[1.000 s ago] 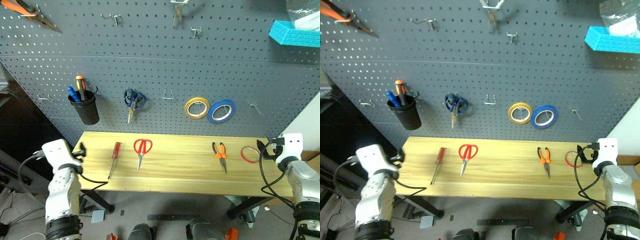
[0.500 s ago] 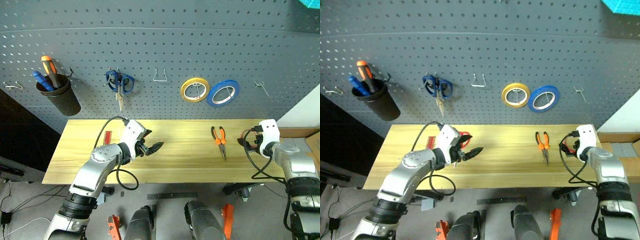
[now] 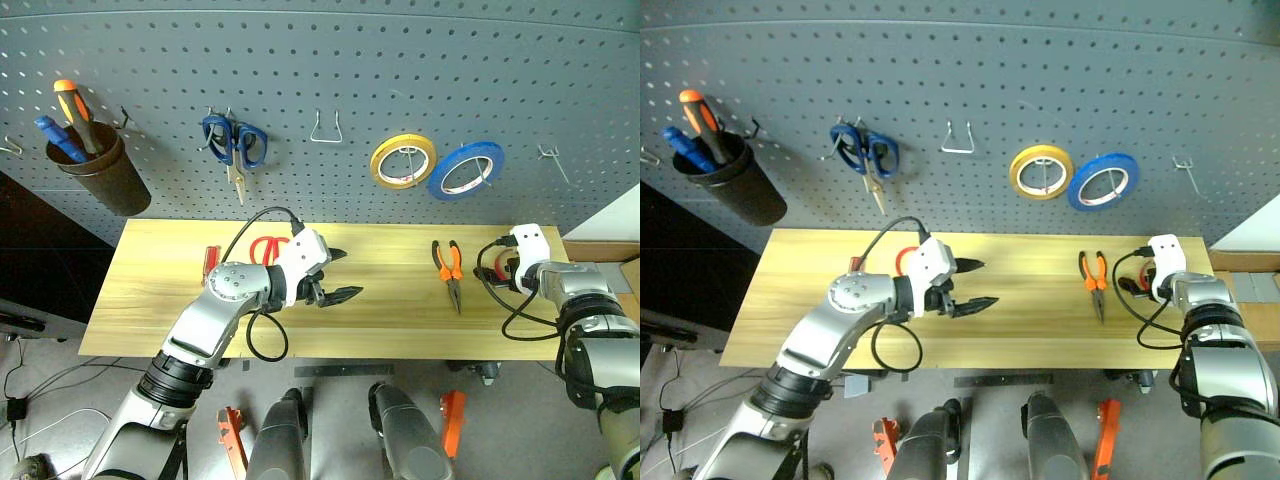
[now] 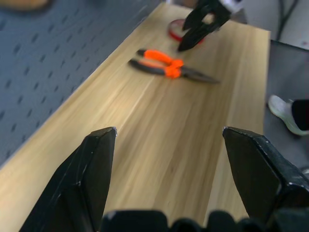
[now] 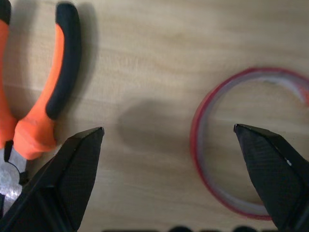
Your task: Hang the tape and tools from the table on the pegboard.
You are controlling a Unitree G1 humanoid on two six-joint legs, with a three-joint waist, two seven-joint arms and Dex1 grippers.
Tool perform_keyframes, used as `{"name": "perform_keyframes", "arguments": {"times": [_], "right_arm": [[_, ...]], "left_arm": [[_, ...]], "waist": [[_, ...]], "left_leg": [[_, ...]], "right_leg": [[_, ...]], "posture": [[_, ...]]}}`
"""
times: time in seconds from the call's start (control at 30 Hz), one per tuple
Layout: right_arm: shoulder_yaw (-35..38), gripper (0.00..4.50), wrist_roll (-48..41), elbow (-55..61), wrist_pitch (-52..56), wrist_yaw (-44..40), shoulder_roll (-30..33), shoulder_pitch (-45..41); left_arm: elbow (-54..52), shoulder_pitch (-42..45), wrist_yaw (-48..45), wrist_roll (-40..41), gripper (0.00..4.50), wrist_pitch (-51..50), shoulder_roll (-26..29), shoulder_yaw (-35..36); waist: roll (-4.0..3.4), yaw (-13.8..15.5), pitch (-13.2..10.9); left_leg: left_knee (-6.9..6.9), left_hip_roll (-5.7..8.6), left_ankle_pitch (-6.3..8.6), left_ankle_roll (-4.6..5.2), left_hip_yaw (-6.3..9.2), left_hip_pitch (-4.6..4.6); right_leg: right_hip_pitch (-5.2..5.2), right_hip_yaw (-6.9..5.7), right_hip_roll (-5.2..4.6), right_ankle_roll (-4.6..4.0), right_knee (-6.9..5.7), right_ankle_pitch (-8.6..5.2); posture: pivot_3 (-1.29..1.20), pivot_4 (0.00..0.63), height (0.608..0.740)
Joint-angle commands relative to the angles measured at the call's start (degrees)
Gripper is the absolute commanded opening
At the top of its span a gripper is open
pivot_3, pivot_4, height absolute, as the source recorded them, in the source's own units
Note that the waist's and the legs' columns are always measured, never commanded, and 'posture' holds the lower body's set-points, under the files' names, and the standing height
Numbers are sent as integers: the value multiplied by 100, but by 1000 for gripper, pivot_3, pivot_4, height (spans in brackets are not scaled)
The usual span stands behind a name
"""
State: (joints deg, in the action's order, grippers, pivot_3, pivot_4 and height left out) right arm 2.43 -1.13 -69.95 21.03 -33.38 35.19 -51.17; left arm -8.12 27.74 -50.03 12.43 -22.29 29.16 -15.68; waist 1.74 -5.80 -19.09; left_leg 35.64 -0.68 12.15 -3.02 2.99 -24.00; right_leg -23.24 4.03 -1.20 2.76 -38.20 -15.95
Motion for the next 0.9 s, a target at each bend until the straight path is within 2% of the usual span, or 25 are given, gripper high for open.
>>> {"name": "perform_keyframes", "arguments": {"times": [0.03,0.4,0.53,0.6,0.73,0.9], "right_arm": [[-57,3918,190,-263,-80,-154,178,-73],[-669,32,937,-354,-602,-424,139,264],[-967,32,1254,-132,-1165,-222,156,550],[-925,32,1213,157,-1339,-248,227,694],[-691,32,993,1504,-1272,-509,577,1309],[619,32,623,6160,-304,-232,1058,3787]], "left_arm": [[-419,23,-227,-77,3788,202,105,-91],[-476,-140,-421,-323,3788,569,187,-170],[-463,-126,-320,-218,3788,718,42,21],[-561,-69,-167,44,3788,486,-178,192],[-655,-3,-241,210,3788,385,-289,195],[-638,221,-129,294,3788,518,-547,236]], "waist": [[-1,29,-6],[4,101,-6],[25,100,10],[33,99,14],[30,103,17],[-3,112,33]], "left_leg": [[6,0,2,1,-1,-1],[48,10,2,-3,6,9],[52,9,-1,-7,11,11],[57,7,-1,-7,12,11],[70,3,-1,-7,13,3],[71,4,-1,-7,19,-19]], "right_leg": [[0,1,0,0,-1,0],[1,3,3,7,-59,2],[1,-1,4,7,-67,2],[3,-2,3,8,-68,3],[4,-1,-8,17,-69,7],[-11,-6,-15,27,-68,1]], "posture": [[-43,369,740],[-41,319,740],[-57,303,740],[-80,290,740],[-124,268,740],[-179,260,740]]}}
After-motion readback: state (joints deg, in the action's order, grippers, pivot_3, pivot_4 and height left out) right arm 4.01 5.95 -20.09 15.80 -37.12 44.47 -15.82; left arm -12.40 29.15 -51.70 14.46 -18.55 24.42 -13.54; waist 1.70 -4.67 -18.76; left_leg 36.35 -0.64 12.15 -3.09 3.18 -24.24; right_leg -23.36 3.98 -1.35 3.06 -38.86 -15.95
